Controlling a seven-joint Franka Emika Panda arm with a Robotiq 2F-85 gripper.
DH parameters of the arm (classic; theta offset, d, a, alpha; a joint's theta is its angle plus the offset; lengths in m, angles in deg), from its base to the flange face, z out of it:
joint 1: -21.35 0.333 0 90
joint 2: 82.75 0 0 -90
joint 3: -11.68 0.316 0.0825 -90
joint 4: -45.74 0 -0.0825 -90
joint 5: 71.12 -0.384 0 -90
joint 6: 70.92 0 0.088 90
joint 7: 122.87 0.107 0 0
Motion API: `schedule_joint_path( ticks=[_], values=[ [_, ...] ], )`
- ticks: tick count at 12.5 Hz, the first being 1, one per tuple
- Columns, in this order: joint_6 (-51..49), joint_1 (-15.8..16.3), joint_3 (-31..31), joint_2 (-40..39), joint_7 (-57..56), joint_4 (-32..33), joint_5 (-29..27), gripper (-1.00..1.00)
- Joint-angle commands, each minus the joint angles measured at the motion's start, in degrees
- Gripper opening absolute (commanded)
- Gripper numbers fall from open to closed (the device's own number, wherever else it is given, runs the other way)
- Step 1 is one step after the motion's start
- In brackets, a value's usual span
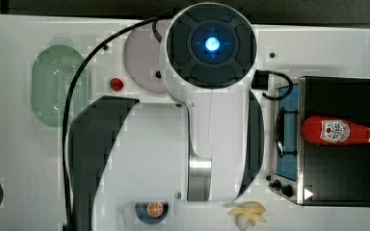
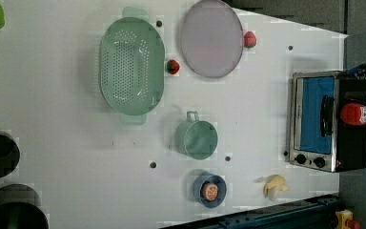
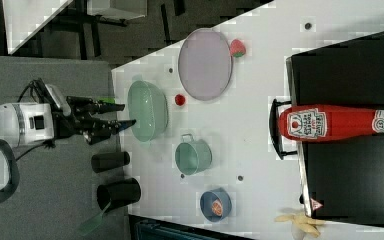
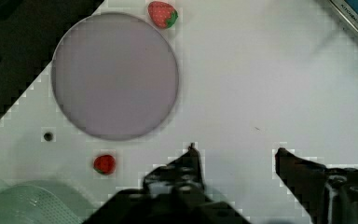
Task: Pick Ketchup from oven and place it on table.
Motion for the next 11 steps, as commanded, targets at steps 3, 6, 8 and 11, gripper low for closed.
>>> schedule_joint_path(
  ticks=[3, 6, 8, 11],
  values=[
    [-9.85, -2.25, -2.35, 17.22, -0.05, 4.75, 1.29, 1.00],
    [-8.29, -3.16, -5.08, 16.88, -0.05, 4.75, 2.37, 1.00],
    [-5.46, -4.26, -8.68, 15.74, -0.05, 4.66, 2.56, 1.00],
    [-2.67, -5.98, -15.98, 11.83, -0.05, 4.60, 2.55, 1.00]
  ],
)
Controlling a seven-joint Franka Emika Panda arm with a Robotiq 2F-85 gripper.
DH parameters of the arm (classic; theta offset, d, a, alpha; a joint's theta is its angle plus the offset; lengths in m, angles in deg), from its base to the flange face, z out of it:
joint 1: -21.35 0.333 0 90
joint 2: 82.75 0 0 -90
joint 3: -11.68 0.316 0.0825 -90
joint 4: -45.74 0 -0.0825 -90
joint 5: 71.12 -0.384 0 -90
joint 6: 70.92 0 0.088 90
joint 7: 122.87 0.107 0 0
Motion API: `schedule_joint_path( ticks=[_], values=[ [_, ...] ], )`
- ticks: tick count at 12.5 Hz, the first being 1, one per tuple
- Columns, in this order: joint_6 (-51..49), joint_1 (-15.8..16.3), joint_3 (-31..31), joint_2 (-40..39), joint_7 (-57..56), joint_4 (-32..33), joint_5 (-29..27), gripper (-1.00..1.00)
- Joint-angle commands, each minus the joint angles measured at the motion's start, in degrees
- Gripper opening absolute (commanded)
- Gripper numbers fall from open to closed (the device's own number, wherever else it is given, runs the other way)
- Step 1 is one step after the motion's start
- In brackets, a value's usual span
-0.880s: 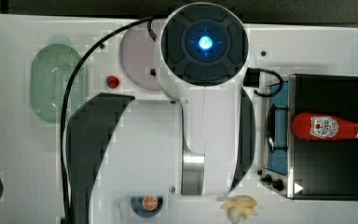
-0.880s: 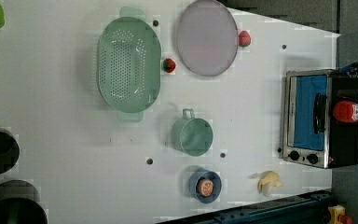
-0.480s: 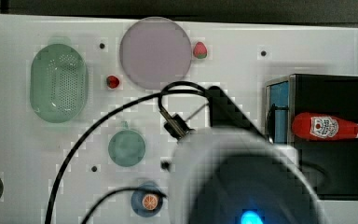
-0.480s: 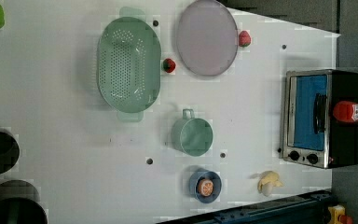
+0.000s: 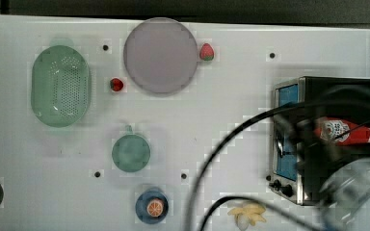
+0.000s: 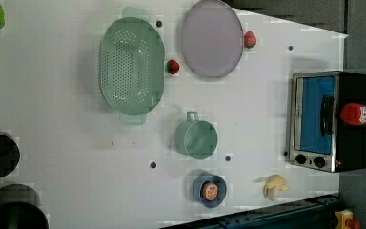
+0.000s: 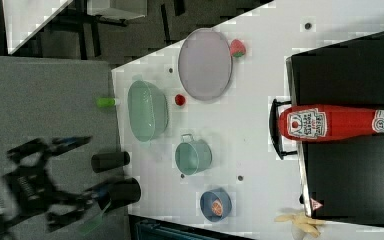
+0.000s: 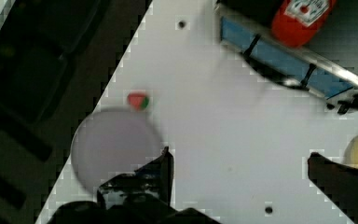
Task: Pick Ketchup from oven and place it on table.
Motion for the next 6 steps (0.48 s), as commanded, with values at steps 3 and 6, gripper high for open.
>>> schedule_joint_path(
  ticks=[3, 6],
  values=[
    [4.62, -2.56, -10.57, -11.92, 0.03, 2.79, 0.15, 1.00],
    [12.18, -2.77, -15.41, -18.81, 0.03, 2.76, -0.04, 1.00]
  ],
)
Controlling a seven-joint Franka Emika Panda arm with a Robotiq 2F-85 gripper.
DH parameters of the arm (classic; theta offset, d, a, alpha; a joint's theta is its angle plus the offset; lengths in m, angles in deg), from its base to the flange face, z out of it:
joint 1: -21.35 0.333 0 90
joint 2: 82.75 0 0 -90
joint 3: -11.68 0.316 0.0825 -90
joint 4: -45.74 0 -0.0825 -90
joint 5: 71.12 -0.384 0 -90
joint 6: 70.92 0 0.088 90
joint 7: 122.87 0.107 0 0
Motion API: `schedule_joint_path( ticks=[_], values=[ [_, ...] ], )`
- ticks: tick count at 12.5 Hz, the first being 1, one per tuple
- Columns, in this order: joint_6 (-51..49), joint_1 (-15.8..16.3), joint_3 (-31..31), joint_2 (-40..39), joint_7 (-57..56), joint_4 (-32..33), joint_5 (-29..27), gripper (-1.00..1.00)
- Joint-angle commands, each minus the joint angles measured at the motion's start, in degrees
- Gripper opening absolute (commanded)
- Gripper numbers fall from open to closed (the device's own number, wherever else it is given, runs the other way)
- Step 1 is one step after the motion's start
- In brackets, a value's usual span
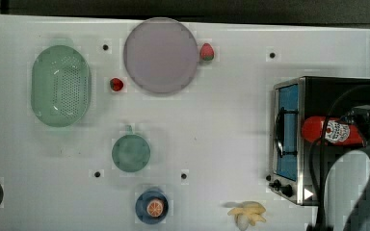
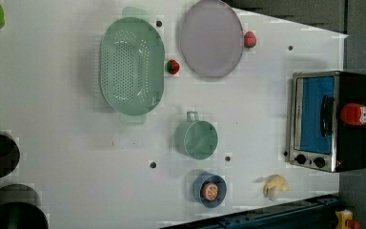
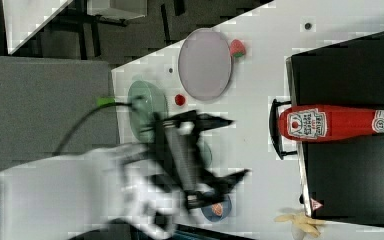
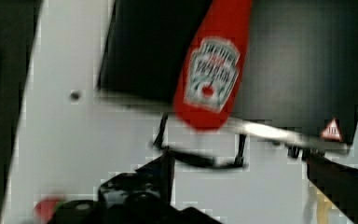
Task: Pick Ketchup from oven and place it on table.
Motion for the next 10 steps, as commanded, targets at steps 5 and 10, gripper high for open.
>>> schedule_joint_path(
  ticks=[5, 10],
  values=[
    [10.73, -0.06, -5.50, -12.65, 0.00, -0.28, -6.52, 1.00],
    [12.08, -1.32, -5.54, -17.26, 0.00, 1.93, -11.58, 1.00]
  ],
)
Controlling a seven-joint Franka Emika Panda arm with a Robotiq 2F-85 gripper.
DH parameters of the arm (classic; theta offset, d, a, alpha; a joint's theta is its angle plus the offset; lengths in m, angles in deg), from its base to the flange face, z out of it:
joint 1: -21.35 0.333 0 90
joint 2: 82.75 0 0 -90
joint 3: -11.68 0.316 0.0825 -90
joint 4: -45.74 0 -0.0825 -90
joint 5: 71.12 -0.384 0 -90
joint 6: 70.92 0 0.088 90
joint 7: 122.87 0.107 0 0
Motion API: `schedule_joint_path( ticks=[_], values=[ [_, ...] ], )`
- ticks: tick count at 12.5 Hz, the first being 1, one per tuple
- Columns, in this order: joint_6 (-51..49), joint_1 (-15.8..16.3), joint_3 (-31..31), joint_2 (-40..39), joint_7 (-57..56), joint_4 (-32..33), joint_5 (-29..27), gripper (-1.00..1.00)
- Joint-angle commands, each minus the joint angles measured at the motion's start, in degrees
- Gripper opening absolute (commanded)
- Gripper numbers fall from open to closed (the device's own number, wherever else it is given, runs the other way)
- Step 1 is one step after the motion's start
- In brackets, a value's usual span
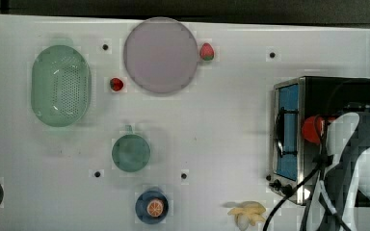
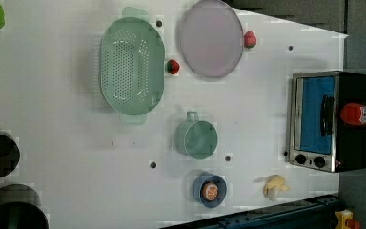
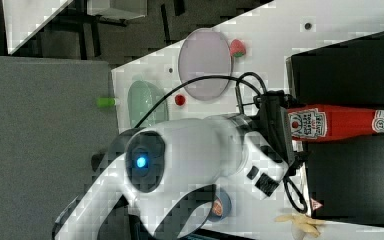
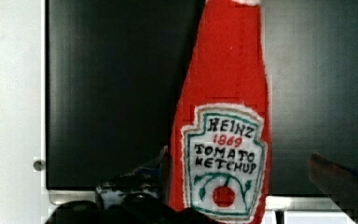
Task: Pick Ketchup from oven and place it on table.
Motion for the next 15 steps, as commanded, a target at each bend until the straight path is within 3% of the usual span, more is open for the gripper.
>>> schedule_joint_path(
  ticks=[1, 5, 7, 8, 13, 15],
  values=[
    [0.68, -0.09, -0.64, -0.97, 0.14, 1.77, -1.27, 1.00],
    [5.41, -0.08, -0.55, -0.94, 0.14, 5.01, -2.14, 0.93],
    [5.40, -0.10, -0.61, -0.95, 0.14, 5.48, -2.14, 0.44],
    [5.37, -0.08, -0.61, -0.69, 0.14, 5.32, -2.14, 0.29],
    [3.60, 1.07, -0.04, 2.99, 0.14, 1.04, -0.55, 0.29],
    [-0.99, 2.82, 1.08, 5.65, 0.14, -4.15, 4.13, 0.29]
  ],
)
